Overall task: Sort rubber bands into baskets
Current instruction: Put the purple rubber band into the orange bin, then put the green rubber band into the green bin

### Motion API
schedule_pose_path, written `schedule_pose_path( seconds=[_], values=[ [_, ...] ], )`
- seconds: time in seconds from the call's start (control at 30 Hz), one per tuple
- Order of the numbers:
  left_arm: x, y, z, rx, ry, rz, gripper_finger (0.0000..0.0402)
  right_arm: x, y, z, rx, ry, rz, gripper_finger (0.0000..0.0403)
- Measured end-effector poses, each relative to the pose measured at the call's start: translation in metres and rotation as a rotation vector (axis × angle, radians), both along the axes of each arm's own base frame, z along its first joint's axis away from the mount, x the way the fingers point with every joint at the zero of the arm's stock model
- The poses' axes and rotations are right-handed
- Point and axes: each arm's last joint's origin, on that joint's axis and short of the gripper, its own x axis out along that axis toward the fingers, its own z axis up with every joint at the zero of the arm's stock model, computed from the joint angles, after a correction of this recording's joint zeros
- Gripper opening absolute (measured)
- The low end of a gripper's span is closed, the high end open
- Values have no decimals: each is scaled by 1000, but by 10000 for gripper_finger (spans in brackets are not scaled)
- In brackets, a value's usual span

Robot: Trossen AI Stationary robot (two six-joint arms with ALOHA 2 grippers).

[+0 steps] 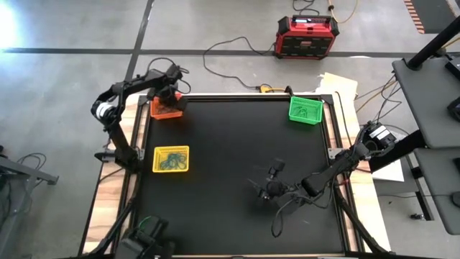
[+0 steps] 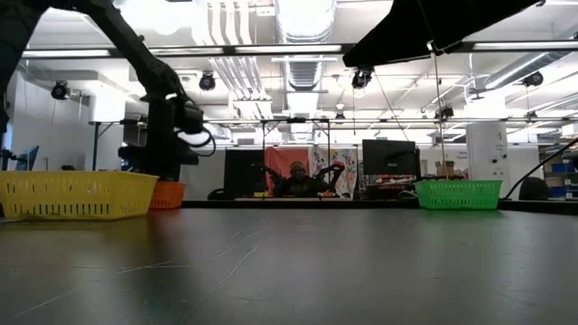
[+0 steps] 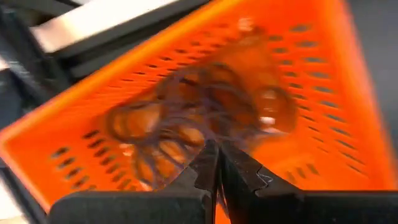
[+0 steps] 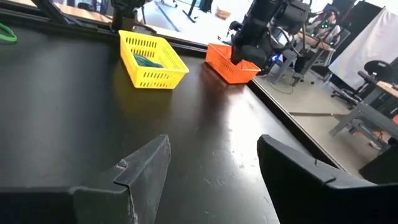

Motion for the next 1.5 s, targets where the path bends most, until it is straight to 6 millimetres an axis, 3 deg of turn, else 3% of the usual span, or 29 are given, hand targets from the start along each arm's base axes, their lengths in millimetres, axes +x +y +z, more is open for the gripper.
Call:
schedule_pose_path(
  seconds=[0.2,0.4,0.53,0.67,0.77,0.87,1.03,1.13,1.3,1.5],
  values=[
    [-2,1,-2,-1,65,-18,18,-1,0,-1,7,4,-5,235],
    [-8,-12,15,-31,79,5,93,1,-3,-1,4,6,-12,235],
    [-8,-23,35,2,61,-10,156,1,-3,-1,-10,14,-11,235],
    [-1,-51,73,90,-32,-62,202,3,-8,-1,-21,21,-23,235],
    [11,-91,105,140,-149,-158,219,6,-13,-1,-36,30,-36,235],
    [25,-146,132,173,-267,-309,221,8,-17,-1,-38,32,-48,235],
    [37,-243,150,135,-449,-545,220,9,-20,-1,-36,31,-60,235],
    [37,-293,143,39,-491,-648,220,9,-20,-1,-19,31,-44,235],
    [28,-363,116,-179,-417,-745,220,10,-18,-2,31,32,1,235],
    [5,-430,82,-428,-277,-660,219,10,-17,-2,49,29,16,235]
  ],
)
